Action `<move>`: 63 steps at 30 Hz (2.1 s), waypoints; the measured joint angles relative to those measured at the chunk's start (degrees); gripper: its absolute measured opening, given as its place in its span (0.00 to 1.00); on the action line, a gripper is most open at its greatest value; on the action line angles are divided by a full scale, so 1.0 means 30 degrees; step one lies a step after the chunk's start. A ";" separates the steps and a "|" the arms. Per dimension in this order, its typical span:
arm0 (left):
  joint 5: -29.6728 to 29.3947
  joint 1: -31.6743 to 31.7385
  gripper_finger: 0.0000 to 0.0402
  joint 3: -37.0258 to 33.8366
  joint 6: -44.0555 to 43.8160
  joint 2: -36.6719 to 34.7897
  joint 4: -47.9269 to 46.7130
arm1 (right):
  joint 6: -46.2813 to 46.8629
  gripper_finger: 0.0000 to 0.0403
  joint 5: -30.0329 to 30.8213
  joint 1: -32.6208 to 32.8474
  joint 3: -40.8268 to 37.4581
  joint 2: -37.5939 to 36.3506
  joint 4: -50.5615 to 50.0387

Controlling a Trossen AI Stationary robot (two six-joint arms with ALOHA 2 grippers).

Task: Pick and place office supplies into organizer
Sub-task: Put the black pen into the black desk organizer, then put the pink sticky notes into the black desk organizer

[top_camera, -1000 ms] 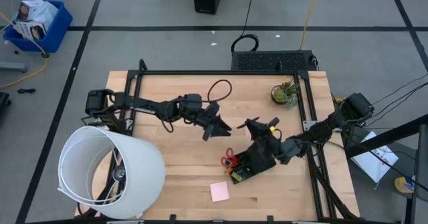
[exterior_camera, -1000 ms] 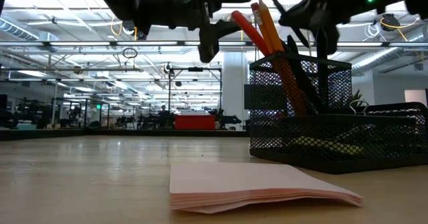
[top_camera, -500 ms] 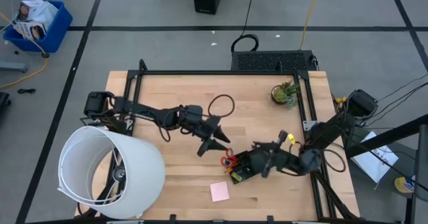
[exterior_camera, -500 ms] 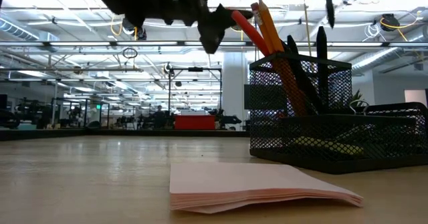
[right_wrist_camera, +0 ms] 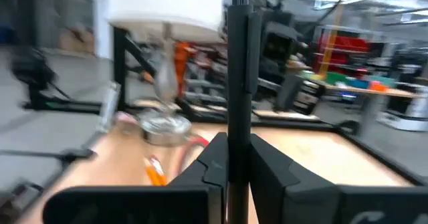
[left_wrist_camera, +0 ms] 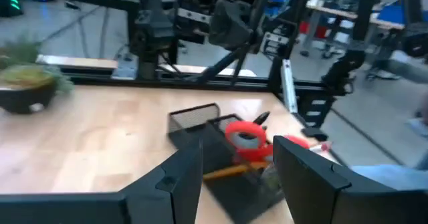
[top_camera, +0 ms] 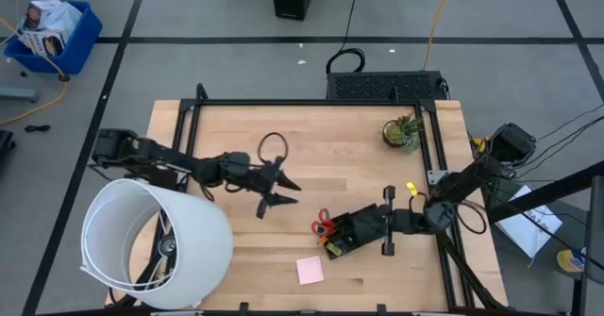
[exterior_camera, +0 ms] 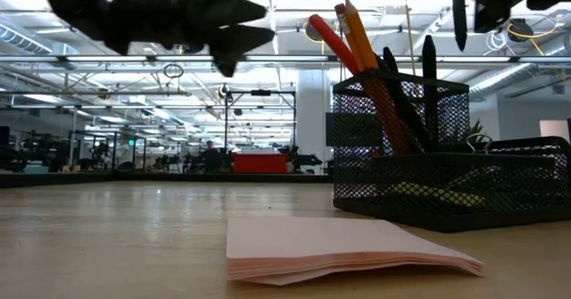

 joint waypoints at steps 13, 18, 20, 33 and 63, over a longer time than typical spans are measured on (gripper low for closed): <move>-0.1346 -0.0055 0.46 -0.4674 0.1116 -0.2925 0.0891 | 0.2566 0.07 -0.4876 -0.3300 0.0027 0.3786 0.3004; -0.2062 0.0015 0.46 -0.7139 0.0670 -0.3080 0.4192 | 0.2644 0.09 -0.5270 -0.3533 0.0104 0.4333 0.3249; -0.2061 0.0054 0.46 -0.8092 0.0535 -0.3208 0.6178 | 0.2632 0.09 -0.5307 -0.3533 0.0104 0.4333 0.3262; -0.0686 0.1212 0.46 -1.1140 0.0358 -0.7633 0.6651 | 0.2942 0.09 -0.6305 -0.3674 0.0118 0.5286 0.3431; -0.1428 0.1800 0.46 -1.1154 0.0866 -1.0932 0.0842 | -0.1134 0.26 -0.7898 -0.3023 0.0481 0.5754 0.5908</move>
